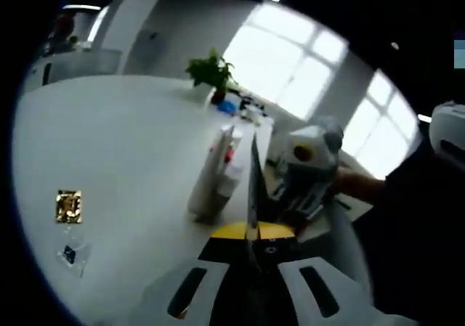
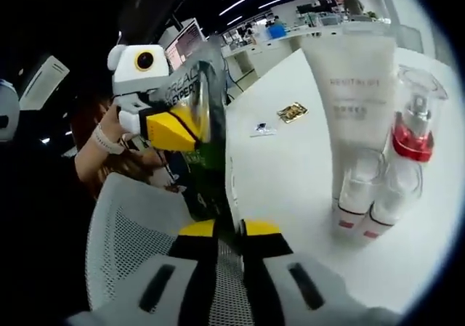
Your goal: Arrange the skincare products in the storage area until every visible bottle or jar stands upright without overlapping.
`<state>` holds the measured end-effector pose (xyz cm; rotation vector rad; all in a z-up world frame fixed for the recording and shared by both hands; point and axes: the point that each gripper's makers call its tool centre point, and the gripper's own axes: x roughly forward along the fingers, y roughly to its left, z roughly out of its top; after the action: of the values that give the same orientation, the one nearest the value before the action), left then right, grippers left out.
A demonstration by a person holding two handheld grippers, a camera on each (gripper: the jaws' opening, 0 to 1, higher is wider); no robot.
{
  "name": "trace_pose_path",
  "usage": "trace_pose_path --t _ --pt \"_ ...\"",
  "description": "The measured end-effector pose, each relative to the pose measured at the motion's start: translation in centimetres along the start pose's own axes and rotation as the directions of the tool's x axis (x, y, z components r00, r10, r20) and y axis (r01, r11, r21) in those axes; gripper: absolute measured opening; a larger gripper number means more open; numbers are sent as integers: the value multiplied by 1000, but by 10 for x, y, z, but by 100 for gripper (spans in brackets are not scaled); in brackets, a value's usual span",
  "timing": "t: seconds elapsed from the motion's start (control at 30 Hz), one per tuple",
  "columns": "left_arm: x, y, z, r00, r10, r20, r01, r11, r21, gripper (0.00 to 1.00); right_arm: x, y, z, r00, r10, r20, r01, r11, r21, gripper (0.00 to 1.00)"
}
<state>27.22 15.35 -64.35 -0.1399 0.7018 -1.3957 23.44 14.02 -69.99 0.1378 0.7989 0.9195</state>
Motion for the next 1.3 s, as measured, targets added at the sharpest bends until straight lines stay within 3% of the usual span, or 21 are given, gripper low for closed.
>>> trace_pose_path --t 0.27,0.53,1.0,1.3 --pt "8 24 -5 998 59 -32 -60 998 -20 0 8 0 -2 999 24 -21 -24 1000 20 5" --pt "19 48 -9 992 105 -65 -107 994 -27 0 18 -12 -1 999 0 -46 0 1000 16 3" --pt "42 81 -33 972 178 -151 -186 982 -39 0 35 -35 -17 980 -114 -162 95 989 -117 2" --pt "54 85 -47 958 181 -220 -192 981 -30 0 40 -45 -28 960 -169 -225 128 974 -186 2"
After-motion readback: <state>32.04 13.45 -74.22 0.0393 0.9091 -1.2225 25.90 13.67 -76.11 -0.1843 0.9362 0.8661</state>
